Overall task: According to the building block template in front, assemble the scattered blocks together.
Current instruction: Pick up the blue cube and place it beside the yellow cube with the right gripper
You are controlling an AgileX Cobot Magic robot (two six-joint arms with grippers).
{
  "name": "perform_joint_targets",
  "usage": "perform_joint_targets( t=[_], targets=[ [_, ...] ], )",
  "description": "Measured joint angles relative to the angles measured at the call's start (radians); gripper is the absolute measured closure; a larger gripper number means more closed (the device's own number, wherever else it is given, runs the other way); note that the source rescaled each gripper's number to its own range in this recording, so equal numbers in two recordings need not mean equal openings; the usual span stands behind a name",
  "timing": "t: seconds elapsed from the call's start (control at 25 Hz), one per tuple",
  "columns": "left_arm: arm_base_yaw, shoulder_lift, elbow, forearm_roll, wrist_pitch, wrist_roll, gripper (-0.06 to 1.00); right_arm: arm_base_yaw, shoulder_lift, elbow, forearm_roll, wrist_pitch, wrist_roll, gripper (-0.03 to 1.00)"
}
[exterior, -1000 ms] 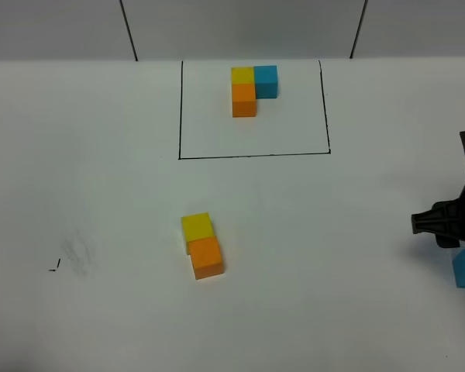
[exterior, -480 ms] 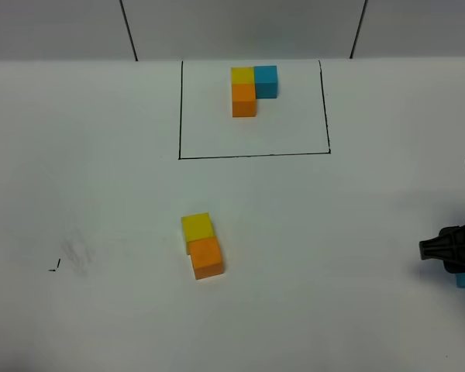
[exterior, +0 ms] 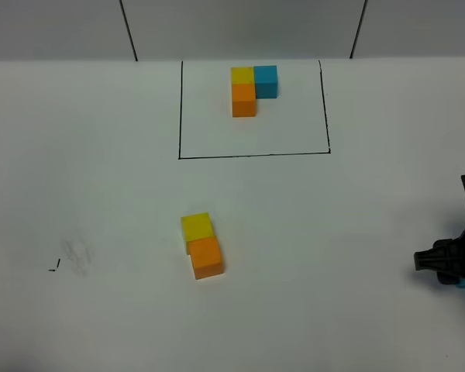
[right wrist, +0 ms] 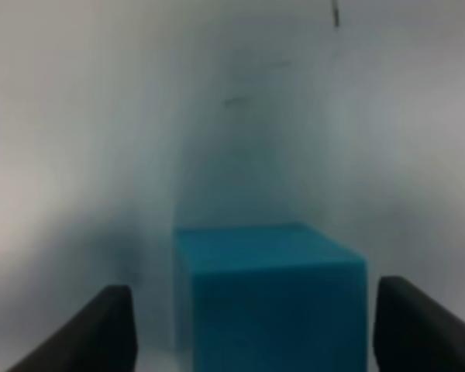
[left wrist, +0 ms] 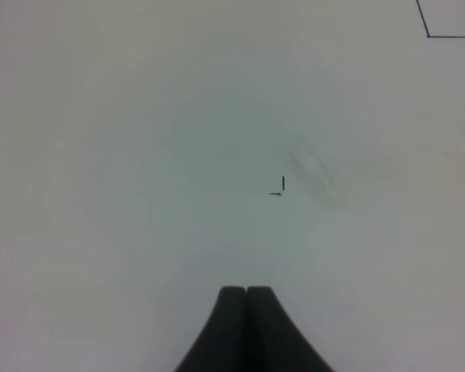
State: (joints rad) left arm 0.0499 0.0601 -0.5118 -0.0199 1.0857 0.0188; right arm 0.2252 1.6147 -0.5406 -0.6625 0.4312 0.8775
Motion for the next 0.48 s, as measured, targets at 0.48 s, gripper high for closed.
perform_joint_targets(
  t=[0.48],
  targets=[
    [0.0, 0.0, 0.0, 0.0, 0.0, 0.0, 0.94, -0.001, 0.045, -0.001, -0.001, -0.021, 0.0, 0.35]
  ],
)
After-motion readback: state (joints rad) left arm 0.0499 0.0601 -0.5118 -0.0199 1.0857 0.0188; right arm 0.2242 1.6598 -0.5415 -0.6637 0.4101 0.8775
